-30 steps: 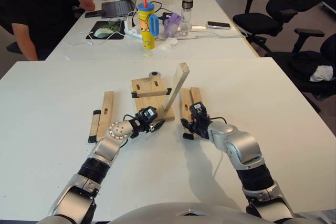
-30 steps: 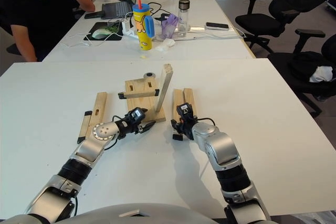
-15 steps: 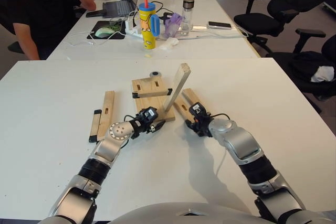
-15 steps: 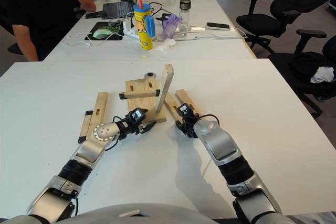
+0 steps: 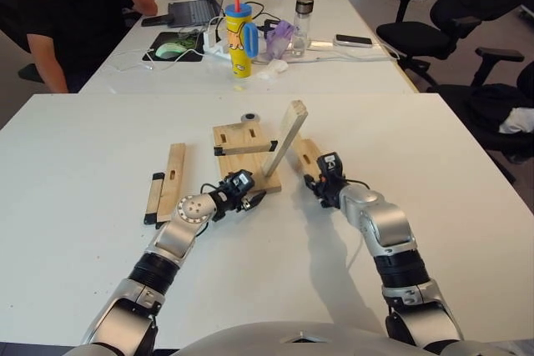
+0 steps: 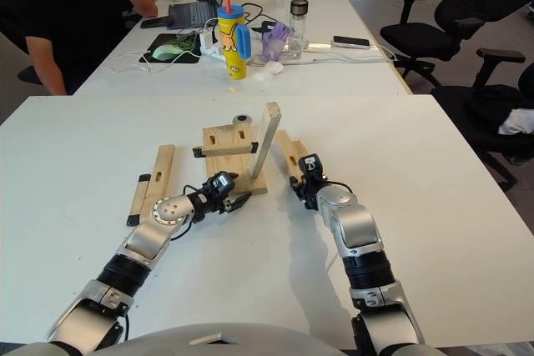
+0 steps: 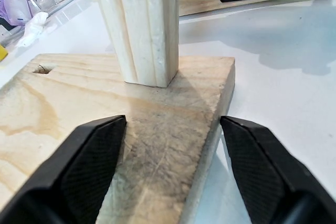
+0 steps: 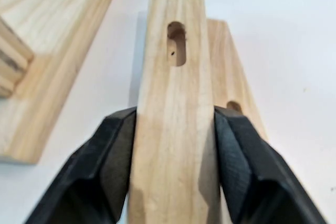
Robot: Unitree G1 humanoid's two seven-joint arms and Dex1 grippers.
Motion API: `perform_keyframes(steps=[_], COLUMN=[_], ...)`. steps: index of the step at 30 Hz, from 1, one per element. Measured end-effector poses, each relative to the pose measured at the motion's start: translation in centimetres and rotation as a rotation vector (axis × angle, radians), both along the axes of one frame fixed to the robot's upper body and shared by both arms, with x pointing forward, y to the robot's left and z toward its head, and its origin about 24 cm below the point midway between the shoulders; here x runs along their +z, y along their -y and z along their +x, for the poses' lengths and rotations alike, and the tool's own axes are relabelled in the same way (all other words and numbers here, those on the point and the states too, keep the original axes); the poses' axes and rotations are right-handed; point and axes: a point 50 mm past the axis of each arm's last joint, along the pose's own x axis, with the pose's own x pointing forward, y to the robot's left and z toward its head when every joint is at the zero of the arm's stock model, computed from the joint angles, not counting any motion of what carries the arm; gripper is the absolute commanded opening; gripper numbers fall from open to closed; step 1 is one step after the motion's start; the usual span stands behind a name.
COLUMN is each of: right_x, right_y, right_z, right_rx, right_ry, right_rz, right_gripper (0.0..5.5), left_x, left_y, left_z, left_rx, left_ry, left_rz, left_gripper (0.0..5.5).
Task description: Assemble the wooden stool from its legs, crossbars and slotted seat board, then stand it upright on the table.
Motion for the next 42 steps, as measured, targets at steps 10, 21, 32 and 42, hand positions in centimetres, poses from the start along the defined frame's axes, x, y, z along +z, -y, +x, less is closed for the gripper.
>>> perform_keyframes(steps=[10,21,32,42], right_x=[3.6,12.5,12.9,9.2], right_y=[1.7,6.0,3.4,3.9], right_z=[1.5,0.1,-5.5,-8.3], right_rx=[-0.067,0.39,0.969,1.084], right_ry=[0.246,0.517,0.164,-0.084], right_rz=[0.136,0.678,0.873,0.883], right_gripper=[2.05,2.05,2.05,2.05], left_x=[1.4,8.7,13.2,15.4], left_y=[-1.7,-1.6,-2.4,-3.6], left_z=[-2.4,-6.0,-6.8,-5.4], left_rx=[-0.123,-0.3,-0.405,-0.378], left_ry=[0.107,-0.264,-0.454,-0.483], left_rz=[0.021,-0.476,-0.762,-0.92], left_gripper=[3.34,3.34,3.83,4.05])
